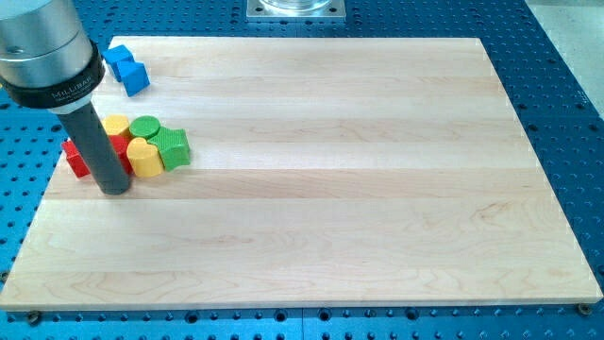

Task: Move the red blocks into the group of blocks

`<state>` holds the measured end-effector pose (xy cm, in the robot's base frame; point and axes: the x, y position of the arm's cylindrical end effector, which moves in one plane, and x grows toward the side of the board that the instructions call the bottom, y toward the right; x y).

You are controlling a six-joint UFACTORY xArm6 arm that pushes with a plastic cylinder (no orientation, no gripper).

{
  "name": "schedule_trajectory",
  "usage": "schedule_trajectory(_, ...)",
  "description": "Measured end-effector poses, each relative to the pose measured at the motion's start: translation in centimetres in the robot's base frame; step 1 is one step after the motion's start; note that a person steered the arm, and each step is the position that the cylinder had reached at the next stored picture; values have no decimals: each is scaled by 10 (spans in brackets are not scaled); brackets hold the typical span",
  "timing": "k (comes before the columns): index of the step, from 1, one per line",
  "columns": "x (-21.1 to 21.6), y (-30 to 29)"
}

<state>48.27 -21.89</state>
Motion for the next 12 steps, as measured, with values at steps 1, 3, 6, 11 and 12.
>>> schedule_trajectory(1, 0, 0)
schedule_trajectory(3, 48, -13)
schedule_trajectory(6, 24, -85)
schedule_trajectory(11, -27, -86)
schedule_trajectory(12, -29, -86)
